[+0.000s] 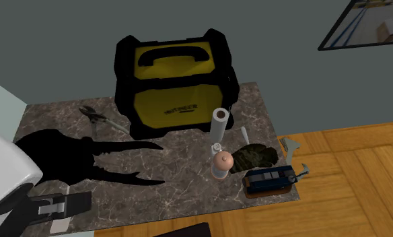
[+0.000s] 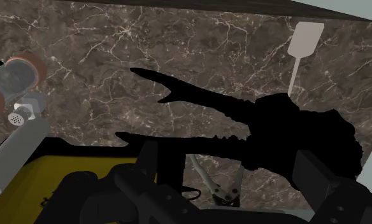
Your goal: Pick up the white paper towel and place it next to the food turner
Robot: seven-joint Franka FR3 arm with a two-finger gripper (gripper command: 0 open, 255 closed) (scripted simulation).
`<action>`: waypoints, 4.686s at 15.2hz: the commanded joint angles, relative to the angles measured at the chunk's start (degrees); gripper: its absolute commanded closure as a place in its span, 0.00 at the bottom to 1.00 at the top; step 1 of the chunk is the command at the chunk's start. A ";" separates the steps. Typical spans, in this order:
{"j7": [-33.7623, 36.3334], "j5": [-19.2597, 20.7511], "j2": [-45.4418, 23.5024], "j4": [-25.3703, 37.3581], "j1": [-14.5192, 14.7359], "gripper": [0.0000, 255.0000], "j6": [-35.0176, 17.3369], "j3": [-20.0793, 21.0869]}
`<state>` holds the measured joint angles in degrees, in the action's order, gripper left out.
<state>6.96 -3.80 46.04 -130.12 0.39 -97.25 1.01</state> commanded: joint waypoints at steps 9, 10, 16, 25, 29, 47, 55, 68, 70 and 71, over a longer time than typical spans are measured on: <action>-9.58 4.13 -6.61 -2.31 -2.21 0.00 -8.29 -8.08; -10.77 4.53 -7.73 -2.29 -2.44 0.00 -9.34 -9.09; -17.95 6.00 -15.68 -0.64 -3.43 0.00 -15.45 -15.23; -29.89 3.56 -31.09 6.64 -3.73 0.00 -22.97 -24.30; -36.05 -0.08 -39.23 11.77 -4.04 0.00 -25.09 -27.82; -51.13 -14.36 -62.51 25.94 -9.53 0.00 -29.85 -30.25; -51.13 -14.36 -62.51 25.95 -9.54 1.00 -29.85 -30.24; -49.98 -13.04 -61.14 28.09 -9.29 1.00 -26.61 -30.70; -49.56 -12.58 -60.67 29.05 -9.23 1.00 -25.28 -30.86; -49.36 -12.36 -60.45 29.56 -9.20 1.00 -24.60 -30.93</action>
<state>-42.44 -16.29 -14.48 -101.25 -8.71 -122.63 -29.82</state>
